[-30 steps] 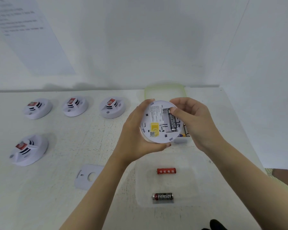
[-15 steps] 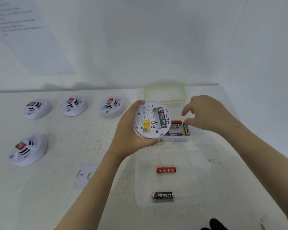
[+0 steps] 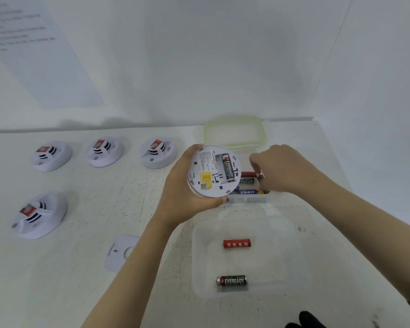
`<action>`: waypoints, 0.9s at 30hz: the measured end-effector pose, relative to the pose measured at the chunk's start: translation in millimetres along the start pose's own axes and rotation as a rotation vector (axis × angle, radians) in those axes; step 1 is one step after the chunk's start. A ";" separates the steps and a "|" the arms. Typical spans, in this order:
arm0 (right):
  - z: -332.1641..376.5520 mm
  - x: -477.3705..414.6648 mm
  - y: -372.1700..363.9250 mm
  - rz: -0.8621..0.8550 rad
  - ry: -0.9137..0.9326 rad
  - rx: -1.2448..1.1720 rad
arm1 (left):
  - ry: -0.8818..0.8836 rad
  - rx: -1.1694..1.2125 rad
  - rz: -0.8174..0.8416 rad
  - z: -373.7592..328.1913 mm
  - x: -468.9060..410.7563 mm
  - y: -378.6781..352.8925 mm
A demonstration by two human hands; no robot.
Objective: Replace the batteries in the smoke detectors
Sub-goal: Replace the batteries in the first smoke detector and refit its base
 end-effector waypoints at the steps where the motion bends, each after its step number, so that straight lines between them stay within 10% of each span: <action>1: -0.8 2.0 0.2 0.003 0.000 -0.066 | 0.000 -0.002 0.001 -0.4 0.2 0.3; 10: -5.9 43.0 36.6 -0.670 0.091 -0.739 | -0.002 0.009 -0.012 -1.1 2.3 -1.8; 15: 16.8 66.8 32.0 -0.892 0.301 -0.658 | -0.027 0.040 -0.032 -12.2 4.1 -1.4; 27: 24.2 74.8 10.0 -0.829 0.298 -0.779 | -0.051 0.043 -0.061 -28.4 14.3 5.5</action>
Point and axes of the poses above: each hand's wrist, its own x-axis away from the middle knuckle, its own y-axis out of the back of the hand, z = x × y, the point moved 5 cm from there along -x, towards the middle knuckle, and after that the axes turned 9 degrees about -y, right-handed, at the moved point
